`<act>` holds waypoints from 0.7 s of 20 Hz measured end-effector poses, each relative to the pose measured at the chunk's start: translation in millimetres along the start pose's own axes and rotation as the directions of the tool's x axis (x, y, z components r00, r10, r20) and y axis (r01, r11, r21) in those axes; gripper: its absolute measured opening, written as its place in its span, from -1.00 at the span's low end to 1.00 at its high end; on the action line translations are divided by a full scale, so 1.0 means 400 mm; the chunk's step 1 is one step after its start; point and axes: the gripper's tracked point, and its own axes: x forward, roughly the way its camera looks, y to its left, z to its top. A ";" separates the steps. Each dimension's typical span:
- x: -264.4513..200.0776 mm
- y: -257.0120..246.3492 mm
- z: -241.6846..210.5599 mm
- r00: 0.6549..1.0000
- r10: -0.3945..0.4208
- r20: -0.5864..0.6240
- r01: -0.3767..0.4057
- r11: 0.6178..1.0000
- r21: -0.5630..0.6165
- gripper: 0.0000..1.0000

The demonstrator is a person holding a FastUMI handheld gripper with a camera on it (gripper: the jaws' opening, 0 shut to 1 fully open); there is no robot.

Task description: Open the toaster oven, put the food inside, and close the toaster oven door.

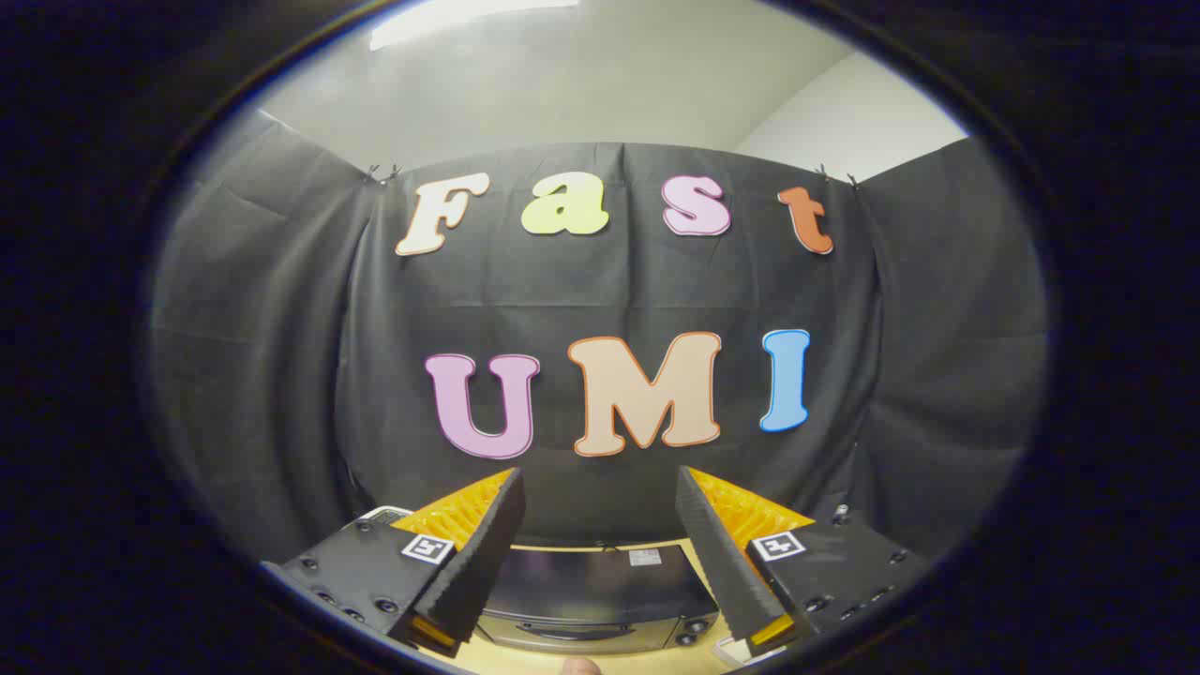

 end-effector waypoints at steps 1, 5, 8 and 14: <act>-0.001 -0.001 -0.003 1.000 -0.002 -0.002 0.002 1.000 -0.001 0.98; 0.000 -0.010 -0.014 1.000 -0.015 -0.013 0.015 1.000 -0.010 0.98; -0.001 -0.006 -0.019 1.000 -0.017 -0.020 0.017 1.000 -0.018 0.98; 0.001 -0.010 -0.019 0.999 -0.042 -0.021 0.042 0.999 0.009 0.98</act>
